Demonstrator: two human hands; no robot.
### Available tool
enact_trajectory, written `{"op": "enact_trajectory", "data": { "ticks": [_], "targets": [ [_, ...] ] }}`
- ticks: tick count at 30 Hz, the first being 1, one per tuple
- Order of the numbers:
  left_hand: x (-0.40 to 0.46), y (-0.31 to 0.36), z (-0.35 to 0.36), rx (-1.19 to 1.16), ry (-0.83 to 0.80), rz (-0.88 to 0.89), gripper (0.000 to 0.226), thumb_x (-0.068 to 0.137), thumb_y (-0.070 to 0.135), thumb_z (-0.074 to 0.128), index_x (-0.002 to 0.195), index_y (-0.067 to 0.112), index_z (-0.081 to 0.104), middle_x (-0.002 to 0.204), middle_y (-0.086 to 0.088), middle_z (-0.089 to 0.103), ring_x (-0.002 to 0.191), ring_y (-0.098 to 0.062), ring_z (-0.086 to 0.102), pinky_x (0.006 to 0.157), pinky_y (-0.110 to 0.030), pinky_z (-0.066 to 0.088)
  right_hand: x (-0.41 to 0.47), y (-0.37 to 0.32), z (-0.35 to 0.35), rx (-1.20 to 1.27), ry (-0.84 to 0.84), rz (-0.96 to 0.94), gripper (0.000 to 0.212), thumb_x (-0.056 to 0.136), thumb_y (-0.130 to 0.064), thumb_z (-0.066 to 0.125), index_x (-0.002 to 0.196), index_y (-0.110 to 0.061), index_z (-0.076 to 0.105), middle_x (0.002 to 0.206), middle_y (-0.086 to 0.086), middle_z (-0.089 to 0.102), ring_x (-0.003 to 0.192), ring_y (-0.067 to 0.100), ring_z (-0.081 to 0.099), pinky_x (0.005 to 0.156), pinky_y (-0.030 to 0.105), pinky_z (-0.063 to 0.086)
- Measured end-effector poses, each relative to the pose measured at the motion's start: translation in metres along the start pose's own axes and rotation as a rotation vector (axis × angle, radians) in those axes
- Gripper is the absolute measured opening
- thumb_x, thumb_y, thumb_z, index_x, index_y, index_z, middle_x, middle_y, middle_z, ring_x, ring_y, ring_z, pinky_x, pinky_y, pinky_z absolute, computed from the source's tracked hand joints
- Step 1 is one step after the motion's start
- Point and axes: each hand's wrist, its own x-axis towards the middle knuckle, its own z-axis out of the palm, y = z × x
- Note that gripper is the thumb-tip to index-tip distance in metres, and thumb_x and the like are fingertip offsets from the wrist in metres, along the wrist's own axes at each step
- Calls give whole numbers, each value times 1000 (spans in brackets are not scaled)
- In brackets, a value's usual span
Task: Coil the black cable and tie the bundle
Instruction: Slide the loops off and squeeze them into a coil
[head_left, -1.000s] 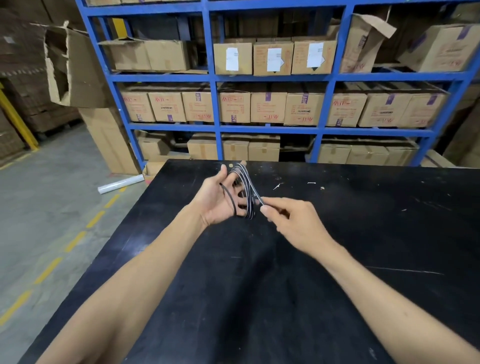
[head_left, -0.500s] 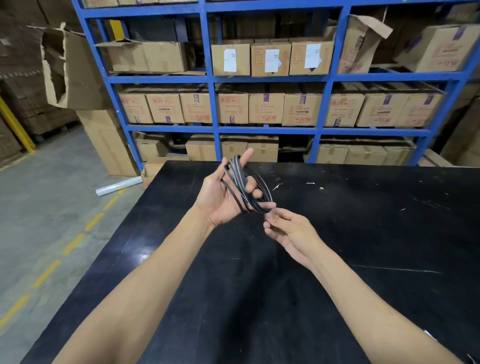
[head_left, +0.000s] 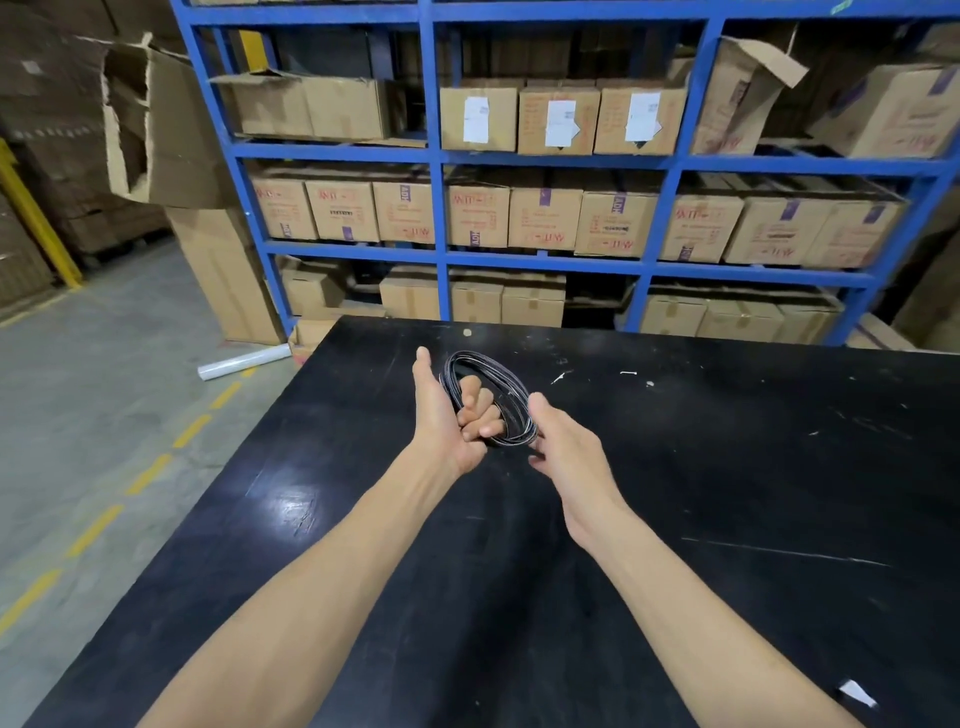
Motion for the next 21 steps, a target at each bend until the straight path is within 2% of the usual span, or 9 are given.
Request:
{"op": "enact_trajectory", "data": {
  "ticks": [2, 4, 7, 9, 12, 15, 17, 19, 21],
  "targets": [
    [-2, -3, 1, 0, -42, -14, 80, 73, 86, 49, 43, 13, 34, 37, 2, 23, 31, -13, 15, 30, -23, 21, -3, 0, 4, -105, 33, -56, 44, 102, -47, 56, 143, -30, 63, 131, -11, 69, 124, 11, 61, 113, 44, 48],
    [-4, -6, 1, 13, -133, -38, 81, 71, 87, 52, 42, 13, 33, 35, 1, 24, 30, -13, 16, 31, -21, 21, -2, 1, 7, -45, 35, -80, 40, 106, -39, 54, 146, -32, 59, 132, -7, 69, 123, 15, 64, 110, 46, 51],
    [-5, -6, -1, 14, -209, -67, 84, 70, 88, 53, 40, 13, 32, 33, 1, 25, 29, -13, 17, 30, -20, 23, 4, -3, 6, 170, 3, -19, 25, 108, -28, 56, 129, -25, 70, 111, -1, 77, 102, 14, 73, 90, 36, 61],
    [-5, -4, -2, 15, -198, -64, 85, 70, 89, 51, 40, 12, 33, 33, 0, 25, 29, -14, 17, 32, -21, 24, 10, -5, 2, 230, 2, 16, 17, 107, -22, 58, 104, -13, 72, 94, 4, 72, 87, 17, 69, 82, 32, 57],
    [-4, -7, -4, 49, -71, -39, 82, 71, 89, 49, 45, 11, 39, 36, 0, 26, 33, -15, 18, 38, -26, 29, 18, -4, 2, 267, 71, 49, 30, 107, -18, 55, 79, -11, 60, 69, 3, 61, 69, 19, 59, 78, 36, 54],
    [-1, -18, -3, 177, 104, 0, 72, 76, 80, 54, 52, 13, 46, 38, -1, 31, 34, -18, 29, 47, -29, 42, 27, -4, 7, 313, 195, 72, 31, 107, -19, 49, 76, -16, 51, 48, -8, 46, 52, 14, 43, 70, 38, 44],
    [-1, -29, -1, 214, 224, 48, 55, 88, 62, 55, 64, 13, 49, 42, -1, 33, 34, -18, 32, 46, -30, 47, 29, -6, 7, 208, 269, 67, 31, 101, -28, 47, 73, -17, 51, 42, -10, 43, 48, 14, 40, 66, 39, 40],
    [0, -40, 0, 295, 330, 108, 44, 97, 47, 48, 71, 12, 47, 43, 0, 32, 34, -18, 31, 45, -31, 46, 26, -6, 7, 9, 301, 64, 43, 97, -45, 40, 67, -18, 54, 48, -7, 51, 52, 19, 48, 66, 39, 43],
    [-1, -50, 0, 444, 392, 132, 48, 101, 43, 37, 66, 10, 44, 39, 1, 32, 31, -20, 35, 47, -31, 45, 22, -1, 5, -183, 289, 17, 59, 99, -54, 29, 66, -20, 64, 66, 0, 64, 67, 23, 60, 74, 40, 48]
  ]
}}
